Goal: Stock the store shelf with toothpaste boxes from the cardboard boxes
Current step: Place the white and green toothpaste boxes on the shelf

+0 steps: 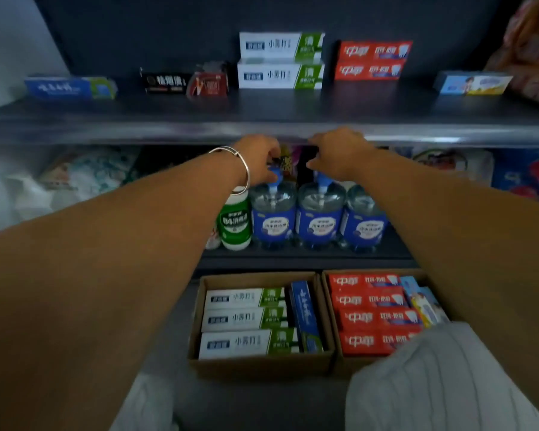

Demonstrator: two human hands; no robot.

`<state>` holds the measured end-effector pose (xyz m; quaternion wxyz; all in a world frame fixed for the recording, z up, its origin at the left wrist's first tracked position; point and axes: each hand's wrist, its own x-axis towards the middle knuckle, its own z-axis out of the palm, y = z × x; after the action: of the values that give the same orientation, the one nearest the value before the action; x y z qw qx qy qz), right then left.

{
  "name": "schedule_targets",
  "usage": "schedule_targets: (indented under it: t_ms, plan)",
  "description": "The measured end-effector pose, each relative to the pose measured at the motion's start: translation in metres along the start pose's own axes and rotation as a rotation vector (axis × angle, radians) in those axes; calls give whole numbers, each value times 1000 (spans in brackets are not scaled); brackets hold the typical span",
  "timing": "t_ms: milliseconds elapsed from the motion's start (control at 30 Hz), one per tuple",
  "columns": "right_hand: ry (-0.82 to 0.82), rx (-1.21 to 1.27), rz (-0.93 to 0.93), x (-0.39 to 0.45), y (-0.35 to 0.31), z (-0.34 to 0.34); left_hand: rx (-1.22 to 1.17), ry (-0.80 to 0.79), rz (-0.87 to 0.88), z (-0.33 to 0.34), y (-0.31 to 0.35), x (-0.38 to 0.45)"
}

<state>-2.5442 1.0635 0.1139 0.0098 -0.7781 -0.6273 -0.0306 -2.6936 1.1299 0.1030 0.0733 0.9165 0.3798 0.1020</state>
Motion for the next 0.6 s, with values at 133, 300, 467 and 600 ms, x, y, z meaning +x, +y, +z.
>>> schedule_targets:
  t_ms: [133,300,467,600]
  plan:
    - [-82,53,-33,-11,-4,48,-19,-99,-40,46,-14,-20]
    - [-206,72,-106,-13,-12,124,-63,-273,-96,116,-38,-32]
    - [-354,52,-176,-7,-24,206,-49,-440,-109,191,-63,-39]
    - [-479,75,-195,-1,-33,256,5,-562,-132,233,-82,-39]
